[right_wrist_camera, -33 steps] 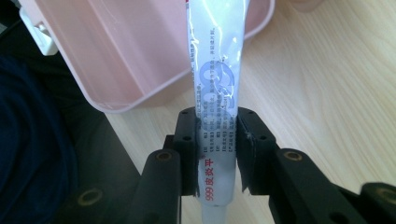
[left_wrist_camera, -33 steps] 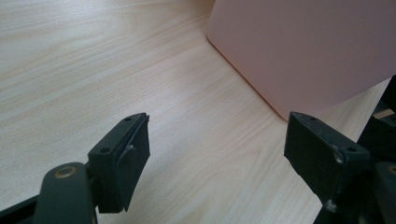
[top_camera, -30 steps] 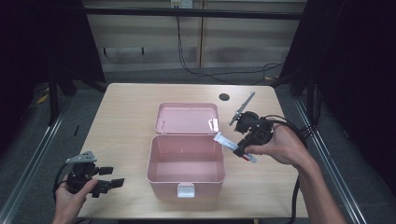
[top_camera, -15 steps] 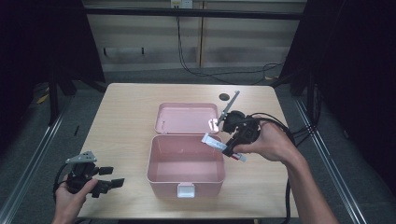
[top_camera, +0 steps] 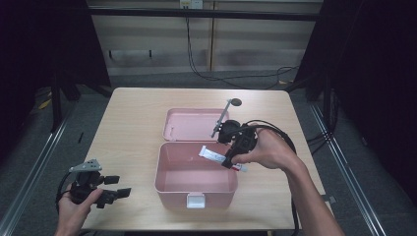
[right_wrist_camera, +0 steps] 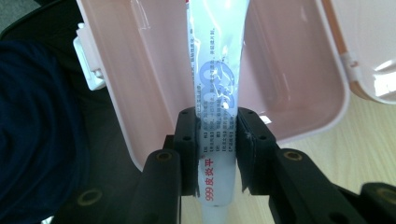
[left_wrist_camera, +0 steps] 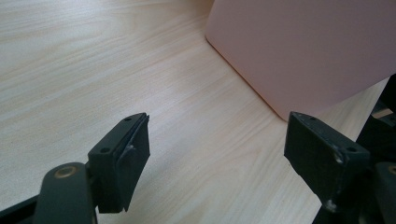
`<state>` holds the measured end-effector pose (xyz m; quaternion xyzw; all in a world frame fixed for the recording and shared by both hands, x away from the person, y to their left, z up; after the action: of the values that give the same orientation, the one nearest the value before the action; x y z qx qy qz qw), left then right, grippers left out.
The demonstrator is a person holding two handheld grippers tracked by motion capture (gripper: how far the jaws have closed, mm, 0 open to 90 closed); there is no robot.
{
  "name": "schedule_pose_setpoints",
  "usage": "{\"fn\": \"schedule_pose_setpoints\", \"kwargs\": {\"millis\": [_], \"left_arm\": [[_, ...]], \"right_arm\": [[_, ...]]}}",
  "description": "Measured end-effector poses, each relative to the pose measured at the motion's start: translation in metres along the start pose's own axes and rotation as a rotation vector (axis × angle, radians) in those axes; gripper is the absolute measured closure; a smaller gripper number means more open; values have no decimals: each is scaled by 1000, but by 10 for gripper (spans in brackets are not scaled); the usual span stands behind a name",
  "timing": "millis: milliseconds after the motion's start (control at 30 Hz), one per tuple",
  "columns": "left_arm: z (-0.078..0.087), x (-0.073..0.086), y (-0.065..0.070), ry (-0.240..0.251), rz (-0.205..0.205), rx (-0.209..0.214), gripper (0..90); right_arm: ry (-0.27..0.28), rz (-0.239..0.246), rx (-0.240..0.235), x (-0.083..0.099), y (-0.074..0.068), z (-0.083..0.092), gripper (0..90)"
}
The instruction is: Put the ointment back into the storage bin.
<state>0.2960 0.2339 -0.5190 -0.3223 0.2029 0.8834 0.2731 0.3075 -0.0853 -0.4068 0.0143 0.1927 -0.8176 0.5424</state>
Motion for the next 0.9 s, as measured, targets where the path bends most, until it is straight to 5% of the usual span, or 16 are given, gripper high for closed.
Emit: {"fn": "schedule_pose_setpoints", "kwargs": {"millis": [400,900], "left_arm": [[0,0,0,-2,0,2,222],[0,0,0,-2,0,2,222]], "right_arm": [[-47,-10,-24,-21,-2,-17,715],[-88,48,-49,-31,-6,-38,716]]}}
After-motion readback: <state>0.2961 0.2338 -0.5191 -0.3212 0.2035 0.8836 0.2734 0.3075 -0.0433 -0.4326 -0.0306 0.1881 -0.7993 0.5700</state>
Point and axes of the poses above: each handheld gripper's, and its own axes: z roughly backward along the jaws, x roughly out of its underside, y roughly to its right, the point moved 10 cm from there along -z, roughly forward along the jaws, and after that the axes turned 12 degrees about -x, right-handed, at the moved point
